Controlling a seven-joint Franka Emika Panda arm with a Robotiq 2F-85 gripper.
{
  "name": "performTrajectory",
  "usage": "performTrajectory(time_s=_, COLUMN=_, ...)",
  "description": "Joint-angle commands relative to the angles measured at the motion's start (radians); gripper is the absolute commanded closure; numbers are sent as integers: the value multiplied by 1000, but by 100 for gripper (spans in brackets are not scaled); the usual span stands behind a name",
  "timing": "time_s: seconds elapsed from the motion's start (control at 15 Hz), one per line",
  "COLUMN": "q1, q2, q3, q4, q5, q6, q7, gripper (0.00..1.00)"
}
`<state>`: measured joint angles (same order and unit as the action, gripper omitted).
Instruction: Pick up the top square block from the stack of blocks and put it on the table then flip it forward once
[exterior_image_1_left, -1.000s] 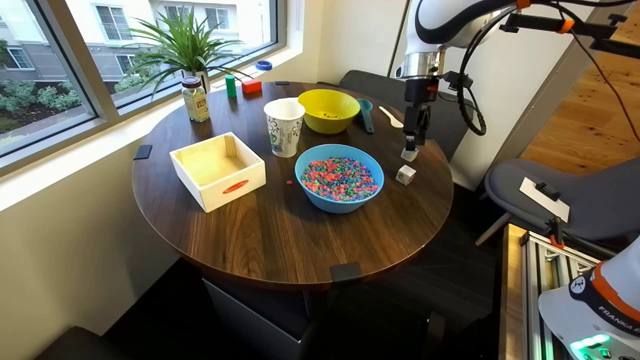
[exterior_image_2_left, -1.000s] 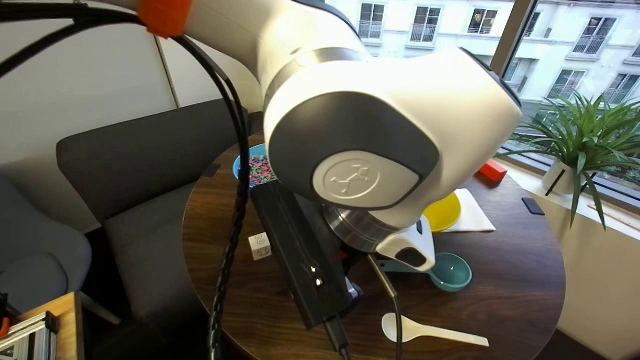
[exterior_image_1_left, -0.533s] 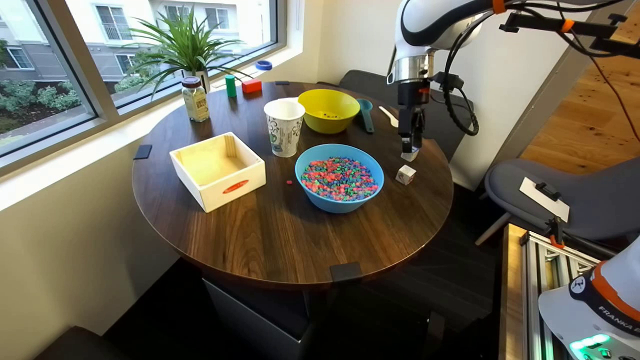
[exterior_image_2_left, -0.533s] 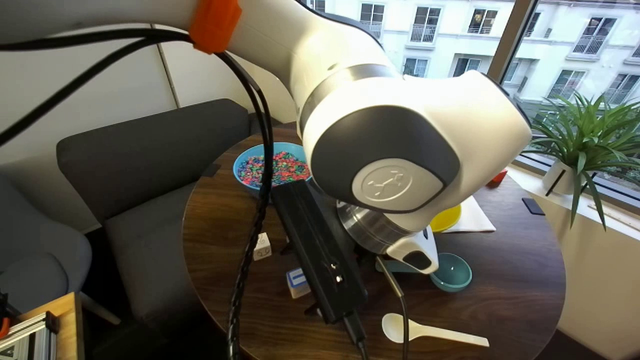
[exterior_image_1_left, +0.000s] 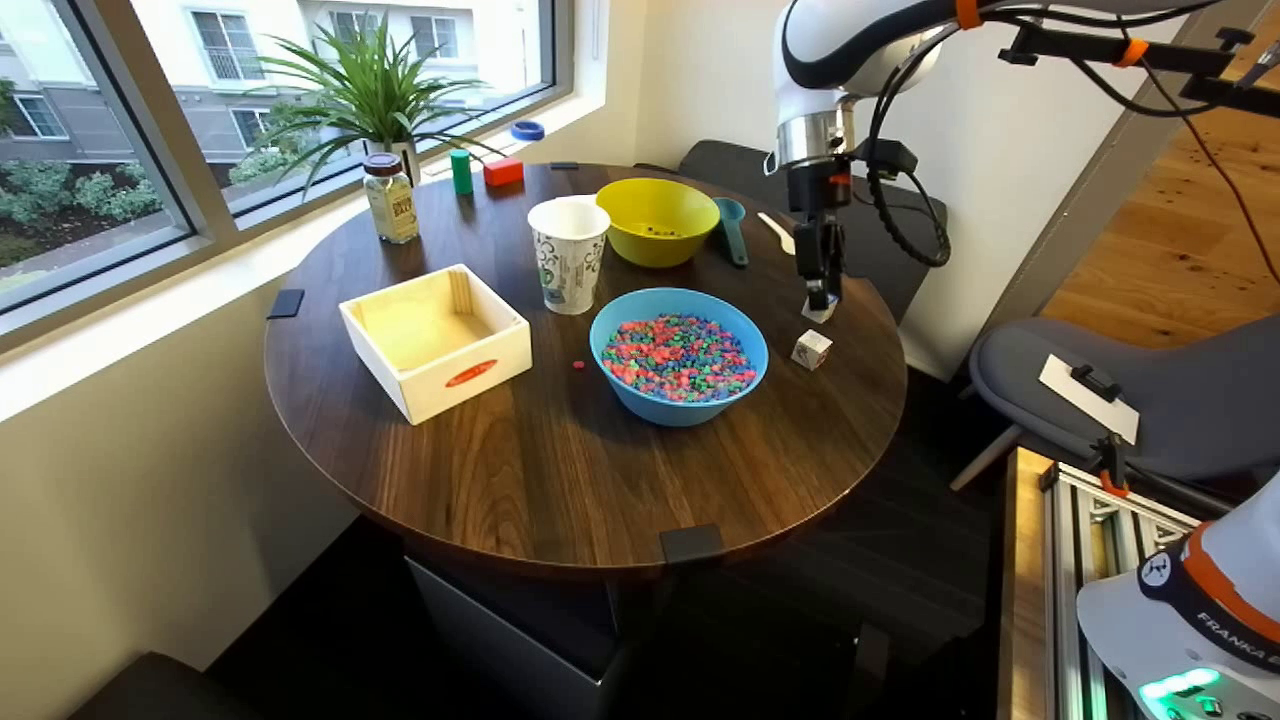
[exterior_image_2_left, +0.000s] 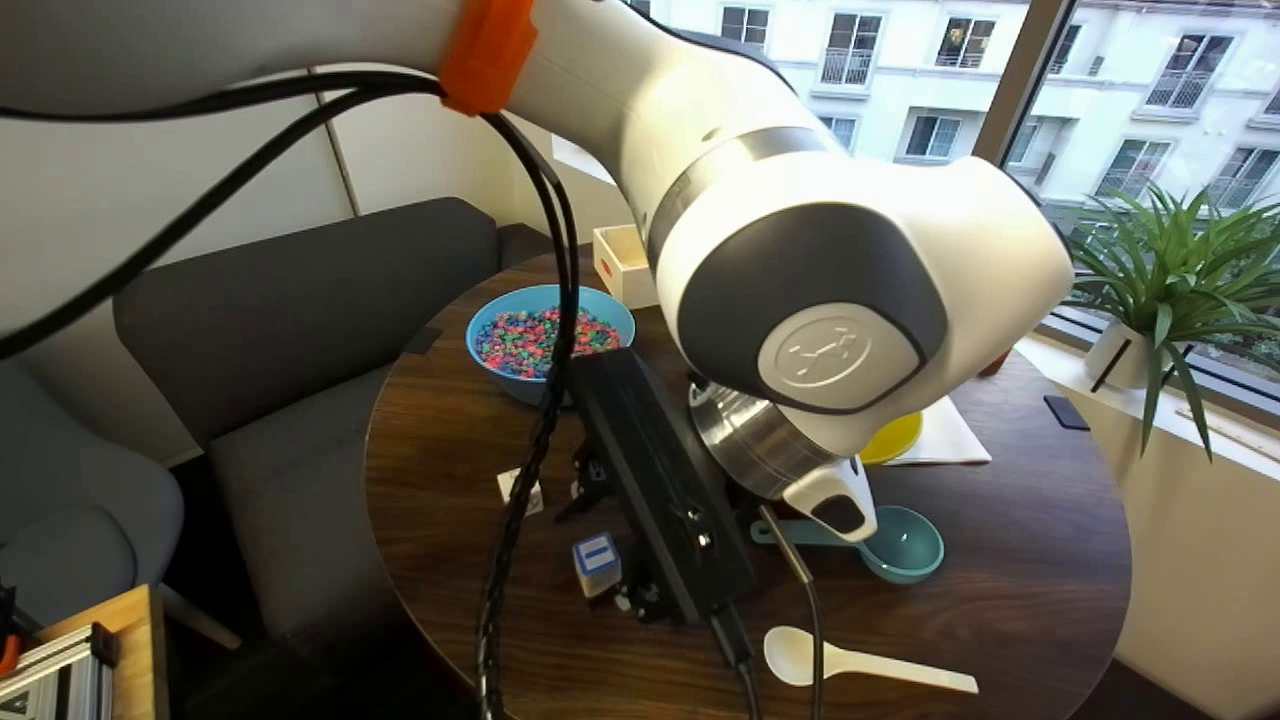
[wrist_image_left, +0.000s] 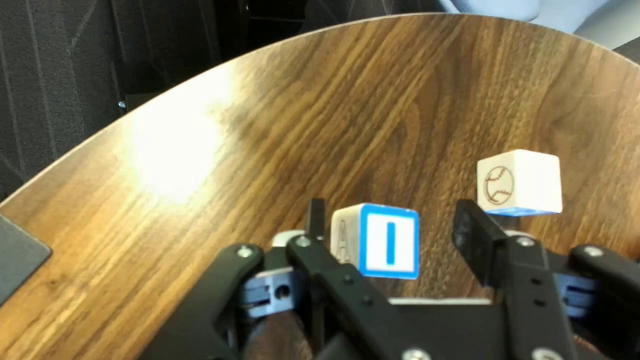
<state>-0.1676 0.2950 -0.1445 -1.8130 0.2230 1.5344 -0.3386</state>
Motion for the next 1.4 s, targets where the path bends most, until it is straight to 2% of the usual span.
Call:
performTrajectory(time_s=0.0, q1=-21, q2=39, q3=17, q4=43, q5=-6, q6=-45, q7=1, gripper=20)
performTrajectory(time_s=0.2, q1=-25, q2=56, q3=20, q4=59, q5=-3, q6=-49, q7=2, gripper=6)
performTrajectory(time_s=0.33, q1=-27, q2=65, q3=22, q4=76, q5=-1, q6=-57, q7=4, gripper=6)
performTrajectory(time_s=0.4, q1=-28, q2=68, q3=24, q4=84, q5=0, q6=-59, q7=5, gripper=12)
performTrajectory(time_s=0.47, q1=-29, q2=71, q3=25, q4=90, q5=-2, q6=-61, q7=4, gripper=23)
performTrajectory(time_s=0.53, q1=-29, q2=75, q3=26, q4=98, q5=-4, q6=-66, q7=6, gripper=40)
performTrajectory(time_s=0.93, q1=-30, q2=93, q3=28, q4=125, q5=-17, q6=-84, q7=9, gripper=86)
performTrajectory(time_s=1.33, q1=-22, q2=73, q3=31, q4=123, q5=-29, q6=-87, q7=13, gripper=88)
